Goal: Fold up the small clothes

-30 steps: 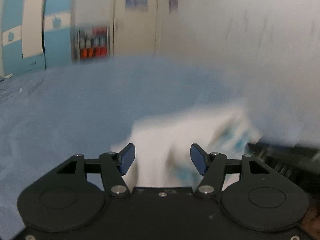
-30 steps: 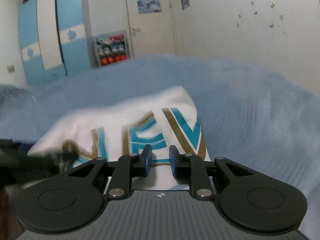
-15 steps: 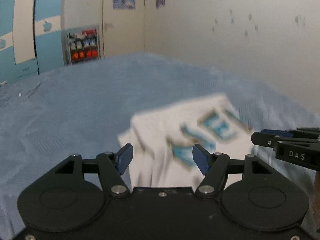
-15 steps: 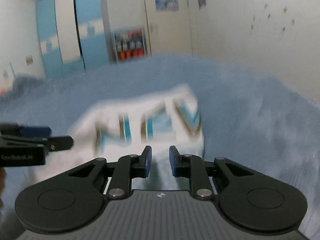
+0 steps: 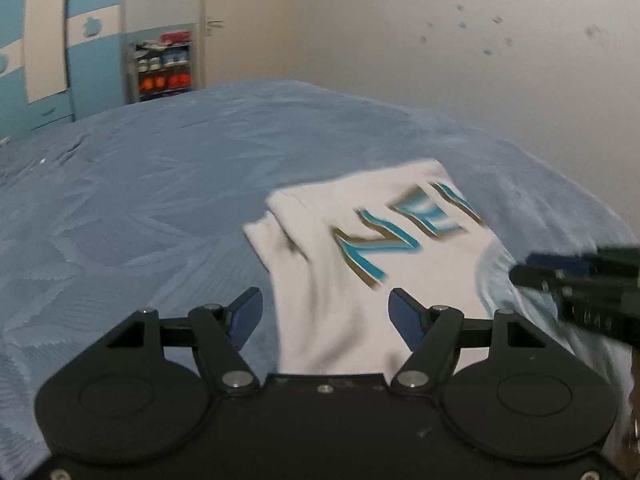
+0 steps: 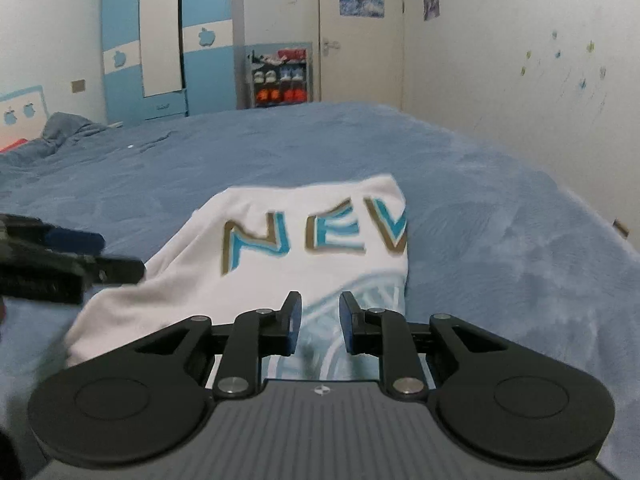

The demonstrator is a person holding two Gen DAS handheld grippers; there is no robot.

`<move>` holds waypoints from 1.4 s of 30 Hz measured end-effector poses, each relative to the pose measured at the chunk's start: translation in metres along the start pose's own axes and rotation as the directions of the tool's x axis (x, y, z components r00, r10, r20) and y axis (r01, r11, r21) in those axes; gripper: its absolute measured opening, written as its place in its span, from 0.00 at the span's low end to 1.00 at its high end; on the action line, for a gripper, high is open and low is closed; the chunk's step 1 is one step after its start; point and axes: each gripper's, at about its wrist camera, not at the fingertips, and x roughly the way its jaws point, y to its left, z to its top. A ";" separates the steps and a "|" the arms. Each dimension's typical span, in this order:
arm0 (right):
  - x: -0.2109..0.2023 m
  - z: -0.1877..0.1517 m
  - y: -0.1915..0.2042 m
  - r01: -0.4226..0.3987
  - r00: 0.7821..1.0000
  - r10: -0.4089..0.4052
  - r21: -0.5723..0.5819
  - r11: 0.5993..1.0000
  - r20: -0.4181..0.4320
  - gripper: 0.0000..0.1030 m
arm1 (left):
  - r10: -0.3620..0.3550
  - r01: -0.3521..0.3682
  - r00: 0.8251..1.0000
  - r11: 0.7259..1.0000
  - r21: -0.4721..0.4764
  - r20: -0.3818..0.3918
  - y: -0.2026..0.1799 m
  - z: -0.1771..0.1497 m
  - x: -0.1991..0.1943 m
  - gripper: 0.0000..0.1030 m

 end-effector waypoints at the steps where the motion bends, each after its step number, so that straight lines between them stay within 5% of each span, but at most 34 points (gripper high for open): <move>1: 0.003 -0.011 0.000 -0.002 1.000 0.002 0.006 1.000 -0.026 0.24 | -0.002 0.003 1.000 1.000 0.029 -0.015 -0.003 -0.006 0.002 0.69; 3: 0.021 -0.033 -0.003 0.008 0.992 -0.007 0.010 1.000 -0.127 0.24 | 0.013 -0.001 0.992 0.995 0.096 -0.123 -0.011 -0.021 0.020 0.72; 4: 0.026 -0.046 -0.003 0.005 0.991 -0.005 0.004 1.000 -0.135 0.24 | 0.027 0.005 0.965 0.992 0.125 -0.259 -0.013 -0.033 0.039 0.73; 5: 0.025 -0.053 -0.002 0.007 0.995 -0.009 -0.018 1.000 -0.104 0.24 | 0.009 0.021 0.948 0.996 0.092 -0.318 -0.008 -0.034 0.050 0.75; 8: 0.025 -0.044 0.004 0.028 0.991 -0.031 -0.027 0.999 -0.127 0.24 | -0.051 0.046 0.943 0.999 -0.023 -0.329 0.010 -0.027 0.055 0.76; 11: 0.021 -0.010 -0.001 0.023 0.979 -0.006 0.079 0.997 -0.205 0.28 | -0.009 0.000 0.942 1.000 -0.027 -0.335 0.008 -0.013 0.039 0.74; 15: -0.007 0.024 0.008 0.097 0.968 -0.080 0.063 0.993 -0.237 0.50 | 0.095 -0.104 0.950 0.994 -0.014 -0.296 -0.002 0.016 -0.007 0.73; 19: -0.043 0.041 0.023 0.145 0.964 -0.132 0.039 0.989 -0.230 0.64 | 0.085 -0.110 0.957 0.991 -0.076 -0.277 -0.008 0.038 -0.048 0.73; 22: -0.057 0.044 0.032 0.150 0.960 -0.142 0.018 0.989 -0.241 0.64 | 0.083 -0.111 0.967 0.988 -0.103 -0.242 -0.018 0.045 -0.065 0.74; 30: -0.076 0.038 0.045 0.158 0.956 -0.153 0.000 0.987 -0.250 0.64 | 0.116 -0.134 0.950 0.990 -0.044 -0.290 -0.041 0.032 -0.084 0.74; 42: -0.084 0.040 0.048 0.170 0.956 -0.165 0.002 0.985 -0.244 0.64 | 0.112 -0.127 0.950 0.991 -0.035 -0.292 -0.048 0.030 -0.085 0.74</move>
